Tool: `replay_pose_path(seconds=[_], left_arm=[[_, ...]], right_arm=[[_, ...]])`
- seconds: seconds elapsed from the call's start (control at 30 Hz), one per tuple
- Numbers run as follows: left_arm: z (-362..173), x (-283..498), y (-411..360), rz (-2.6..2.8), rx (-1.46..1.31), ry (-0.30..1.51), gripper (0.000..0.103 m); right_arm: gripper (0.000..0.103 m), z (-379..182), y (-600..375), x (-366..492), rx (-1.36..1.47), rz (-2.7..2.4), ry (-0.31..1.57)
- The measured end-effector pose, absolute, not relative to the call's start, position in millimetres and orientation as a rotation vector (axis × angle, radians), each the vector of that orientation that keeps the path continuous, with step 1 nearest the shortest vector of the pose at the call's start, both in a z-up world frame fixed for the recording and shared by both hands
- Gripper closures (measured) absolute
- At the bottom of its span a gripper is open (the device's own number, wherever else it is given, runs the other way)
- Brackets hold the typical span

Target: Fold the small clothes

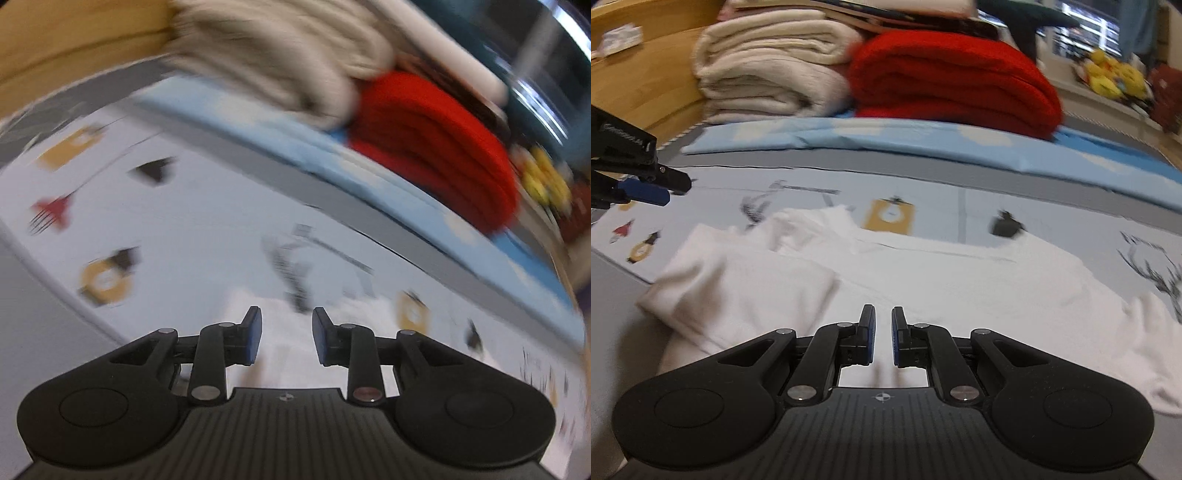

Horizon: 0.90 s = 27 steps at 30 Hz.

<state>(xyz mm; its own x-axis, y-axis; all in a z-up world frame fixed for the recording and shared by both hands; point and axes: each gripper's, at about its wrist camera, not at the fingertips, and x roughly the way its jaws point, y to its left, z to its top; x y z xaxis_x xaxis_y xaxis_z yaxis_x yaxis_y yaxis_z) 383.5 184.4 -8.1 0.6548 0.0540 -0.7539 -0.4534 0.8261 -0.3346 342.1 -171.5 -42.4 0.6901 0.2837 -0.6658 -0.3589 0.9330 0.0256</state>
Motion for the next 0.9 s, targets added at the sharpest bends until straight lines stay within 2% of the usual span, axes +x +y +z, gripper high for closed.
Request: replay_pose_path(seconds=[0.13, 0.27, 0.4, 0.63, 0.67, 0.7, 0.77, 0.83, 0.9], left_arm=[[-12.0, 371.0, 231.5, 0.405, -0.638, 0.826, 0.072], [-11.1, 371.5, 238.8, 0.368, -0.643, 0.847, 0.072], [-21.4, 377.9, 216.7, 0.188, -0.573, 0.916, 0.072], [-73.0, 390.1, 177.6, 0.01, -0.52, 1.129, 0.072], [-78.1, 391.3, 173.2, -0.004, -0.507, 1.148, 0.074], [-81.8, 391.3, 168.2, -0.008, -0.479, 1.159, 0.076], [-83.6, 390.2, 159.9, 0.007, -0.403, 1.162, 0.095], [-79.8, 388.9, 159.1, -0.025, -0.403, 1.129, 0.098], [-69.8, 387.1, 159.3, -0.099, -0.468, 1.08, 0.099]], right_arm=[[0.094, -39.9, -150.3, 334.3, -0.157, 0.438, 0.678], [0.094, -46.4, -130.6, 323.5, -0.228, 0.529, 0.654], [0.094, -55.6, -108.8, 316.6, -0.302, 0.584, 0.646], [0.094, -68.4, -90.9, 316.6, -0.361, 0.606, 0.694], [0.093, -67.2, -91.2, 316.2, -0.356, 0.611, 0.694], [0.092, -66.3, -91.4, 315.6, -0.355, 0.616, 0.69], [0.083, -63.6, -92.2, 313.1, -0.352, 0.628, 0.681], [0.072, -60.4, -93.4, 310.3, -0.353, 0.639, 0.667], [0.066, -56.3, -94.1, 306.7, -0.357, 0.65, 0.646]])
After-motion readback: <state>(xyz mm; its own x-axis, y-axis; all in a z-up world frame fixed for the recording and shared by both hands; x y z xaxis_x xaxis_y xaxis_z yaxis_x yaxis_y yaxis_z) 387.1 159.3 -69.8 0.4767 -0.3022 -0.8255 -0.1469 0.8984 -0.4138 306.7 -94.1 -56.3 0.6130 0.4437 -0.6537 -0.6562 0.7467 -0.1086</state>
